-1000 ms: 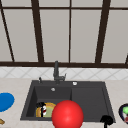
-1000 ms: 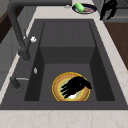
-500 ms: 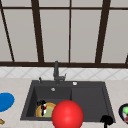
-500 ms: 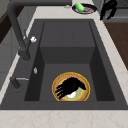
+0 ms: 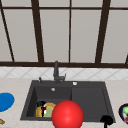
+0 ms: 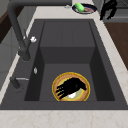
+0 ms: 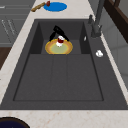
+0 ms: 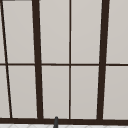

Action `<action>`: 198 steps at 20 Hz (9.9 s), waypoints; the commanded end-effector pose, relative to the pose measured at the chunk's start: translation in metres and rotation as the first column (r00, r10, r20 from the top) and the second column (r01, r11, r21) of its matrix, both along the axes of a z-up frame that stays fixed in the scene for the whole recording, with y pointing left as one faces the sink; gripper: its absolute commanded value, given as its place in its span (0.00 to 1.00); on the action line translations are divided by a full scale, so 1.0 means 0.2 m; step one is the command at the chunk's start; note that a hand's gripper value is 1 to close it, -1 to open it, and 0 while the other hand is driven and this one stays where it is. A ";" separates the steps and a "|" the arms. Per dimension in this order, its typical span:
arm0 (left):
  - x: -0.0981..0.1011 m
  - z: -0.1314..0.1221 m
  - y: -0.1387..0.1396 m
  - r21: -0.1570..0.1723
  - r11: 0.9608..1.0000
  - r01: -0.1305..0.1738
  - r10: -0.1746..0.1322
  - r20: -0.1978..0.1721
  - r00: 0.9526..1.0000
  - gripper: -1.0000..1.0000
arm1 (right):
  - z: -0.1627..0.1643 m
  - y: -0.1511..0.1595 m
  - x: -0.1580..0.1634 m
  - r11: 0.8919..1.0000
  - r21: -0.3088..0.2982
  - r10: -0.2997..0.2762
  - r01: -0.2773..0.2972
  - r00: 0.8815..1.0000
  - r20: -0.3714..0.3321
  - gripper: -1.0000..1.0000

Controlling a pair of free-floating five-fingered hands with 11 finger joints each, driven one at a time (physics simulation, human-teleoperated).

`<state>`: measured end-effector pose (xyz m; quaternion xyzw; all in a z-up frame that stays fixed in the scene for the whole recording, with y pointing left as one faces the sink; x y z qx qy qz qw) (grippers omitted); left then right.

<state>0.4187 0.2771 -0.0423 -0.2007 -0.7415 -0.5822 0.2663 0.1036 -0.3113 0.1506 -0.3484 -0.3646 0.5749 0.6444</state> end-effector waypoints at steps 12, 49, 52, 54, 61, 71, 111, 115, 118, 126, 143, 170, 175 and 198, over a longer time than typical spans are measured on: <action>-0.10 0.05 0.00 -0.003 1.000 -0.002 0.002 0.009 1.000 0.00 | 0.00 0.00 0.00 1.000 0.000 0.000 0.000 1.000 0.000 0.50; 0.09 0.06 -0.02 -0.003 0.999 0.040 -0.040 -0.074 0.996 1.00 | 0.00 0.00 0.00 1.000 0.000 0.000 0.000 1.000 0.000 0.50; 0.09 0.17 0.00 -0.001 1.000 0.031 -0.031 -0.063 0.998 1.00 | 0.00 0.00 0.00 1.000 0.000 0.000 0.000 1.000 0.000 0.50; 0.09 0.23 0.00 0.005 1.000 0.026 -0.026 -0.070 0.997 1.00 | 0.00 0.00 0.00 1.000 0.000 0.000 0.000 1.000 0.000 0.50; 0.08 0.47 0.04 0.031 0.999 -0.015 0.018 -0.106 0.994 1.00 | 0.00 0.00 0.00 1.000 0.000 0.000 0.000 1.000 0.000 0.50; 0.05 0.81 0.15 0.037 0.999 -0.024 0.028 -0.113 0.993 1.00 | 0.00 0.00 0.00 1.000 0.000 0.000 0.000 1.000 0.000 0.50; -0.62 1.19 1.16 0.032 0.999 -0.009 0.012 -0.108 0.994 1.00 | 0.00 0.00 0.00 1.000 0.000 0.000 0.000 1.000 0.000 0.50; -0.75 1.17 1.25 0.032 0.999 -0.013 0.017 -0.107 0.994 1.00 | 0.00 0.00 0.00 1.000 0.000 0.000 0.000 1.000 0.000 0.50; -0.77 1.10 1.24 -0.003 0.999 -0.045 0.044 -0.108 0.993 1.00 | 0.00 0.00 0.00 1.000 0.000 0.000 0.000 1.000 0.000 0.50; -0.71 0.89 1.26 -0.003 0.998 -0.063 0.063 -0.072 0.995 1.00 | 0.00 0.00 0.00 1.000 0.000 0.000 0.000 1.000 0.000 0.50; -1.01 0.79 1.32 -0.076 0.997 -0.031 0.044 0.178 0.983 1.00 | 0.00 0.00 0.00 1.000 0.000 0.000 0.000 1.000 0.000 0.50; -0.92 1.23 1.74 -0.073 0.995 -0.073 0.082 0.134 0.988 0.00 | 0.00 0.00 0.00 1.000 0.000 0.000 0.000 1.000 0.000 0.50; -0.85 1.18 1.89 -0.078 0.994 -0.080 0.090 0.129 0.988 0.00 | 0.00 0.00 0.00 1.000 0.000 0.000 0.000 1.000 0.000 0.50; -0.38 0.72 2.33 -0.290 0.957 -0.022 0.031 0.026 0.999 0.00 | 0.00 0.00 0.00 1.000 0.000 0.000 0.000 1.000 0.000 0.50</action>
